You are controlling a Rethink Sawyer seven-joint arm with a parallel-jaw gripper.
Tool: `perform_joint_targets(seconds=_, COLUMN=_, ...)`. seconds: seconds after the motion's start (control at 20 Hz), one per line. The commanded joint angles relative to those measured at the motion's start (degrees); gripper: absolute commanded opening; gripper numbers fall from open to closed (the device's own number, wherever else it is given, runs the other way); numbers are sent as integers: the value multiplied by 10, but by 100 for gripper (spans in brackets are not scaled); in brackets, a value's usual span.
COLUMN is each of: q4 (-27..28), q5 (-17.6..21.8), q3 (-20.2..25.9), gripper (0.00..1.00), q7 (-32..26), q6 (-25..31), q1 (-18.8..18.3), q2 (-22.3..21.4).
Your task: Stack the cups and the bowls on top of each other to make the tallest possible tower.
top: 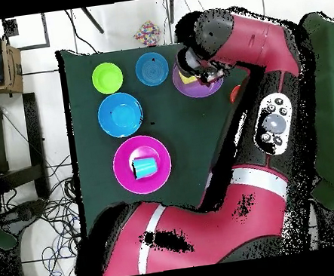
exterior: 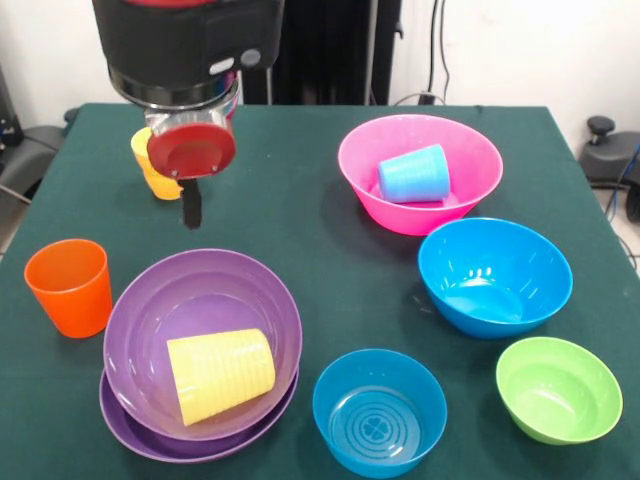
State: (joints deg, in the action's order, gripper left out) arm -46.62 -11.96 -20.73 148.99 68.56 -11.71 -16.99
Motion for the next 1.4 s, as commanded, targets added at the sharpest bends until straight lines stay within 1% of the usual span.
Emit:
perform_joint_targets(seconds=0.05, q4=48, q5=0, q3=22, gripper=100, q7=97, q6=77, q1=27, q2=36)
perform_joint_targets(seconds=0.2, q4=60, q5=-9, q3=18, gripper=100, q7=103, q6=91, q1=29, q2=40)
perform_joint_targets(seconds=0.4, q4=57, q5=-24, q3=19, gripper=100, q7=114, q6=84, q1=35, q2=43)
perform_joint_targets(seconds=0.6, q4=81, q5=-37, q3=12, gripper=100, q7=127, q6=93, q1=36, q2=62)
perform_joint_targets(seconds=0.75, q4=92, q5=-38, q3=2, gripper=100, q7=118, q6=101, q1=37, q2=67)
perform_joint_targets(seconds=1.0, q4=83, q5=-39, q3=-1, gripper=100, q7=102, q6=83, q1=37, q2=69)
perform_joint_targets(seconds=1.1, q4=93, q5=-38, q3=-3, gripper=100, q7=92, q6=88, q1=38, q2=72)
perform_joint_targets(seconds=1.25, q4=99, q5=-42, q3=-7, gripper=100, q7=98, q6=93, q1=44, q2=77)
perform_joint_targets(seconds=1.4, q4=89, q5=-46, q3=-6, gripper=100, q7=101, q6=87, q1=49, q2=75)
